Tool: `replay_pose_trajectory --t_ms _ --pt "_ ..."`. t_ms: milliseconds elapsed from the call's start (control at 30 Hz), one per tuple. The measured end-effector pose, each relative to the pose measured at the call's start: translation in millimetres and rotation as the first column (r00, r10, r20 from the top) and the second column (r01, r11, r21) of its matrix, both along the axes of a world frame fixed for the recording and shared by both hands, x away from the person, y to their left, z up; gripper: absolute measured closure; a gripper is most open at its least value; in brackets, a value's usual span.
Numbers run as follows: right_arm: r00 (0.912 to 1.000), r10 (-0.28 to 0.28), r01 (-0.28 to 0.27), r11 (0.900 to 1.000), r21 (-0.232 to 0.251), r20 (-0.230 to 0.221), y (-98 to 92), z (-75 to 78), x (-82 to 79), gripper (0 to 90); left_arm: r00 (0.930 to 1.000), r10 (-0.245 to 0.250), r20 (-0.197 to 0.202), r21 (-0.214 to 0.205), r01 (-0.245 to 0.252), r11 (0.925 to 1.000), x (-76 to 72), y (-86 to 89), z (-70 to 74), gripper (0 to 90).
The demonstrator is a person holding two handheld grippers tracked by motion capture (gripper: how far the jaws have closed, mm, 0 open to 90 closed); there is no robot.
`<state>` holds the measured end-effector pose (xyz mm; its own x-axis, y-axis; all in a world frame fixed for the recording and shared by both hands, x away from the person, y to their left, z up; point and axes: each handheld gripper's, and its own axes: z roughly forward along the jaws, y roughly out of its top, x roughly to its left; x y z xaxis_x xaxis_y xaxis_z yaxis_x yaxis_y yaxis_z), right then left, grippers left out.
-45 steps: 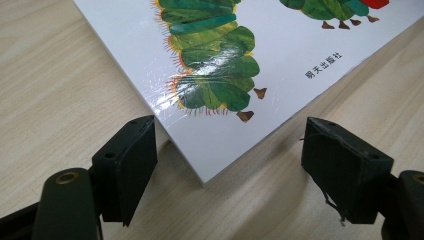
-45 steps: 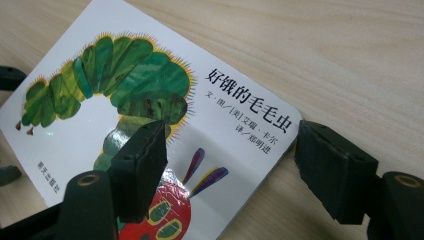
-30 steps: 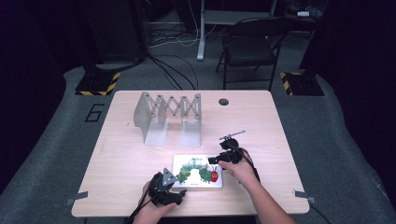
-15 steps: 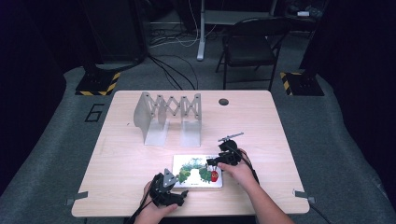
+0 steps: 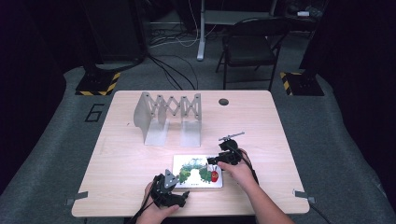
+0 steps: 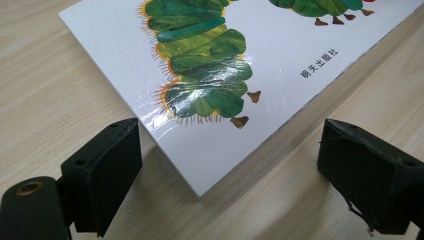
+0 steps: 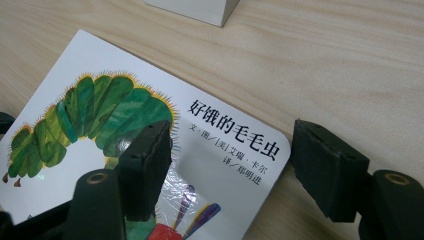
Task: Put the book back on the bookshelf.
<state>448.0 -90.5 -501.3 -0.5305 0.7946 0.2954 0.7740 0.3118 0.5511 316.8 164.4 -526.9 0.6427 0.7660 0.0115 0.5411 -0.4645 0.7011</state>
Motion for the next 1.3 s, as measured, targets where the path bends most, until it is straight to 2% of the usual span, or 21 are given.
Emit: replay_pose_trajectory --t_ms 233,567,667,700,733,767,800,833,933,967,1033,1200,1300 --pt "0.9997 0.005 -0.005 0.9999 -0.013 0.023 0.9 6.1 -3.2 32.4 1.0000 -0.005 0.008 0.003 0.005 1.0000 0.1 -0.5 -1.0 8.4" --pt "0.9993 0.004 -0.005 0.9998 0.020 0.037 -1.7 15.3 -6.0 32.5 1.0000 0.000 -0.003 0.005 0.000 1.0000 3.1 -3.3 -1.7 3.4" --pt "0.9994 0.003 -0.004 0.9997 0.023 0.034 -1.8 17.3 -7.0 32.5 0.9999 0.012 0.003 0.003 -0.012 0.9999 4.3 -4.3 -2.7 1.8" --pt "0.9999 -0.010 0.009 0.9996 0.026 0.012 -0.7 18.8 -8.8 32.4 0.9999 0.012 0.002 0.005 -0.012 0.9999 4.7 -4.2 -2.7 1.4" --pt "0.9999 -0.008 0.008 0.9997 0.023 0.012 -0.7 19.2 -9.5 32.5 0.9999 0.013 0.001 0.006 -0.013 0.9999 4.9 -4.2 -2.7 1.1" --pt "0.9993 0.009 -0.010 0.9997 0.021 0.035 -1.5 18.6 -8.5 32.5 0.9999 0.015 0.001 0.006 -0.015 0.9999 5.0 -4.2 -2.7 0.9" --pt "0.9994 0.007 -0.008 0.9997 0.022 0.034 -1.2 19.3 -9.3 32.5 0.9998 0.018 0.003 0.007 -0.018 0.9998 5.3 -4.0 -2.6 0.9" --pt "0.9999 -0.007 0.007 0.9996 0.027 0.010 -0.1 21.0 -11.1 32.5 0.9996 0.027 0.005 0.006 -0.027 0.9996 5.4 -4.1 -2.7 0.9" --pt "0.9995 0.007 -0.008 0.9996 0.029 0.030 -0.2 22.0 -11.2 32.5 0.9992 0.040 0.000 -0.005 -0.040 0.9992 5.2 -4.4 -3.3 0.8" --pt "0.9999 -0.008 0.007 0.9994 0.033 0.009 1.0 23.7 -12.8 32.5 0.9992 0.041 0.002 -0.004 -0.041 0.9991 5.4 -4.3 -3.4 0.6" --pt "0.9994 0.012 -0.013 0.9995 0.030 0.033 0.1 24.2 -12.1 32.5 0.9989 0.048 0.003 -0.008 -0.048 0.9988 5.5 -4.4 -3.8 0.2" --pt "0.9995 0.007 -0.008 0.9992 0.038 0.030 2.0 29.6 -14.8 32.5 0.9987 0.051 0.007 -0.001 -0.051 0.9987 6.9 -3.4 -3.6 0.2" --pt "0.9983 0.018 -0.020 0.9992 0.035 0.056 2.2 31.4 -14.9 32.5 0.9987 0.050 0.009 0.002 -0.050 0.9987 8.1 -3.3 -3.5 0.0"
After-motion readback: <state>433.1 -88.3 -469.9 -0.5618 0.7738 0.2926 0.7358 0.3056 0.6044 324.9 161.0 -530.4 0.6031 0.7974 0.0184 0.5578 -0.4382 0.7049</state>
